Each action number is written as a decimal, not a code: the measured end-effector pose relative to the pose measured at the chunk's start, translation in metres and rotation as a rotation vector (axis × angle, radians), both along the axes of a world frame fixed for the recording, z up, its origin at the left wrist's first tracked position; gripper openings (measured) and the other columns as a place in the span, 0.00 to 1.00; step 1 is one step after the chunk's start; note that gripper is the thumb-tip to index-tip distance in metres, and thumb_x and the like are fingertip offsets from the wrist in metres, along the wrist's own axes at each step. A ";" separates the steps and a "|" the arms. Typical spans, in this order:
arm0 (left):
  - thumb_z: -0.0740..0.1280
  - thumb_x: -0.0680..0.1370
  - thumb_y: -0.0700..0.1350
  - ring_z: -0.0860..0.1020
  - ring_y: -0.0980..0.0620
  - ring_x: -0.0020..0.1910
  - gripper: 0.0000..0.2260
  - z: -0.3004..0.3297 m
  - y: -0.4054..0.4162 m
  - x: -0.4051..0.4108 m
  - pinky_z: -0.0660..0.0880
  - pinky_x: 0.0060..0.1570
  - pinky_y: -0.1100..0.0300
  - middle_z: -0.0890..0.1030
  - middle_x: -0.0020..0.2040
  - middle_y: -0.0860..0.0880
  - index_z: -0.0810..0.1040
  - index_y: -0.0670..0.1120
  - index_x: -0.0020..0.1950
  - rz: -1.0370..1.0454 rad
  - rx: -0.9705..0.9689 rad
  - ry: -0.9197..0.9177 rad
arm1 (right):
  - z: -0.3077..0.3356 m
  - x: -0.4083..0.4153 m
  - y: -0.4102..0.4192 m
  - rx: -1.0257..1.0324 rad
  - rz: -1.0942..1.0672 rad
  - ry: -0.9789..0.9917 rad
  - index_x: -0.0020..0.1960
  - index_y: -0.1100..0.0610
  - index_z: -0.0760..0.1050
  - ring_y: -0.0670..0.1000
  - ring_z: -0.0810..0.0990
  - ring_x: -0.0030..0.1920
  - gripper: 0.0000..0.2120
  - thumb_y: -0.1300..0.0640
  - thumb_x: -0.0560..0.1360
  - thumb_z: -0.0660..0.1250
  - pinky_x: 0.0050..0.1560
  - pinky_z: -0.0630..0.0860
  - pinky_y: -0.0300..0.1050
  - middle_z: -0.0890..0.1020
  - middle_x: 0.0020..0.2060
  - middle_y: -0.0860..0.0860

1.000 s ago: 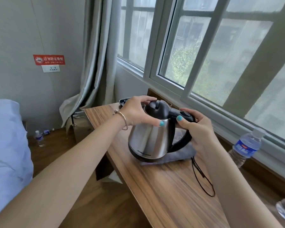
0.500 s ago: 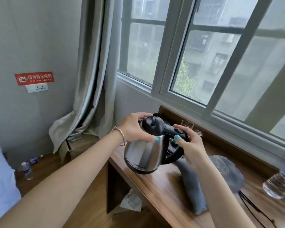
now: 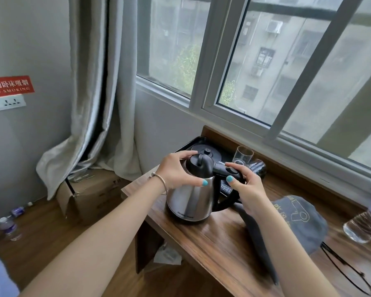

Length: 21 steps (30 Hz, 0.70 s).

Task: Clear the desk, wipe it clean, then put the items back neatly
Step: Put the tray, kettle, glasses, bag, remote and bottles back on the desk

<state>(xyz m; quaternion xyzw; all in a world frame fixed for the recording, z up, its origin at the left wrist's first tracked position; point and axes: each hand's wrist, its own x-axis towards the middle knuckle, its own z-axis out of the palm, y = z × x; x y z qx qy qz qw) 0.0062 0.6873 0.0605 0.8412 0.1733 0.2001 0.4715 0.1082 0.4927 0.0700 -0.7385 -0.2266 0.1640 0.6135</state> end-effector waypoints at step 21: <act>0.57 0.83 0.48 0.69 0.62 0.65 0.17 0.015 0.115 0.033 0.63 0.56 0.81 0.72 0.66 0.56 0.71 0.45 0.70 -0.364 -0.004 0.042 | 0.070 0.031 0.088 -0.274 -0.003 -0.349 0.63 0.50 0.77 0.44 0.73 0.65 0.15 0.54 0.76 0.71 0.66 0.69 0.46 0.79 0.60 0.43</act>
